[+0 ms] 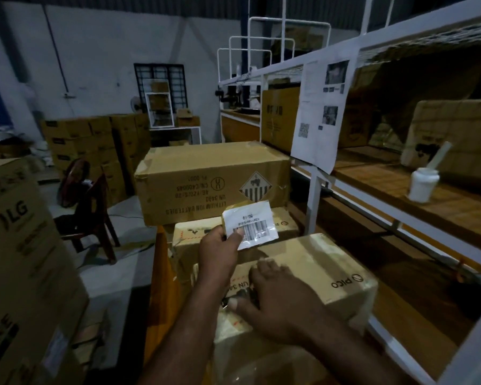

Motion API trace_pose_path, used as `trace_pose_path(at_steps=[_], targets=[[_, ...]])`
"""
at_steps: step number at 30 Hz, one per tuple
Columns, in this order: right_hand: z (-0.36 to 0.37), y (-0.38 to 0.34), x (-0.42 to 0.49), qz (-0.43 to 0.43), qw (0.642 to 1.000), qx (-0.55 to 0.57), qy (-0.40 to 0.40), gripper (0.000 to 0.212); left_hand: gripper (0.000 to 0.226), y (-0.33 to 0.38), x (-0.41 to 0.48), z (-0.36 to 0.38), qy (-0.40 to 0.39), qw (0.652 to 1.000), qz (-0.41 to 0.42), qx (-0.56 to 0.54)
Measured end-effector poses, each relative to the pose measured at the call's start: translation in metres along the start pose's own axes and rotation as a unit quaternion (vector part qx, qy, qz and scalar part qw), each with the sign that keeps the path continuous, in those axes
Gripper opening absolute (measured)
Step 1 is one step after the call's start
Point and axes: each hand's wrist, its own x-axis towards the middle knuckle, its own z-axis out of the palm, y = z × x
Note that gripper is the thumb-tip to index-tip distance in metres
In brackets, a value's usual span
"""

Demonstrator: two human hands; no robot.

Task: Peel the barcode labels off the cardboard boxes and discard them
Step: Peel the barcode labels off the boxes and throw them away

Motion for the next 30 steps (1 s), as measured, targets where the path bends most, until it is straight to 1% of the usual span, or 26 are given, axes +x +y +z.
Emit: trace_pose_path(at_steps=[3, 5, 6, 8, 11, 12, 14, 15, 17, 19, 22, 24, 27, 28, 30], targets=[[-0.008, 0.009, -0.031, -0.021, 0.999, 0.029, -0.020, 0.082, 0.007, 0.000, -0.001, -0.003, 0.018, 0.999, -0.022, -0.019], [-0.015, 0.024, -0.049, 0.000, 0.998, 0.060, -0.024, 0.073, 0.008, 0.002, -0.002, -0.004, 0.013, 0.999, -0.035, -0.029], [-0.017, 0.034, -0.055, 0.022, 0.996, 0.081, -0.012, 0.066, 0.009, 0.003, -0.004, -0.004, 0.008, 0.999, -0.040, -0.027], [-0.018, 0.060, -0.057, 0.079, 0.989, 0.117, 0.045, 0.059, 0.011, 0.010, -0.010, -0.006, -0.011, 0.998, -0.050, -0.034], [-0.019, 0.101, -0.045, 0.206, 0.963, 0.143, 0.102, 0.054, 0.011, 0.022, -0.029, -0.017, -0.033, 0.996, -0.053, -0.056], [-0.019, 0.112, -0.040, 0.228, 0.957, 0.144, 0.110, 0.052, 0.010, 0.025, -0.036, -0.022, -0.022, 0.998, -0.042, -0.040], [-0.019, 0.119, -0.033, 0.248, 0.948, 0.162, 0.119, 0.053, 0.009, 0.026, -0.049, -0.033, 0.041, 0.999, -0.025, -0.010], [-0.019, 0.119, -0.031, 0.265, 0.940, 0.176, 0.124, 0.054, 0.011, 0.025, -0.055, -0.037, 0.068, 0.997, -0.032, -0.023], [-0.016, 0.116, -0.030, 0.292, 0.925, 0.202, 0.137, 0.055, 0.010, 0.025, -0.065, -0.040, 0.080, 0.992, -0.073, -0.062], [-0.016, 0.111, -0.033, 0.294, 0.925, 0.201, 0.130, 0.054, 0.010, 0.026, -0.073, -0.040, 0.071, 0.991, -0.087, -0.068], [-0.045, 0.092, -0.047, 0.282, 0.927, 0.210, 0.127, 0.051, 0.010, 0.045, -0.084, -0.046, 0.066, 0.994, -0.065, -0.060], [-0.079, 0.080, -0.062, 0.260, 0.937, 0.188, 0.136, 0.049, 0.011, 0.069, -0.092, -0.055, 0.051, 0.996, -0.040, -0.067], [-0.134, 0.056, -0.088, 0.229, 0.948, 0.118, 0.189, 0.053, 0.012, 0.116, -0.109, -0.070, 0.025, 0.997, 0.022, -0.072], [-0.149, 0.049, -0.096, 0.215, 0.944, 0.110, 0.223, 0.053, 0.012, 0.134, -0.115, -0.075, 0.016, 0.996, 0.044, -0.077], [-0.176, 0.038, -0.108, 0.168, 0.931, 0.129, 0.297, 0.053, 0.011, 0.167, -0.120, -0.084, 0.010, 0.992, 0.083, -0.090]])
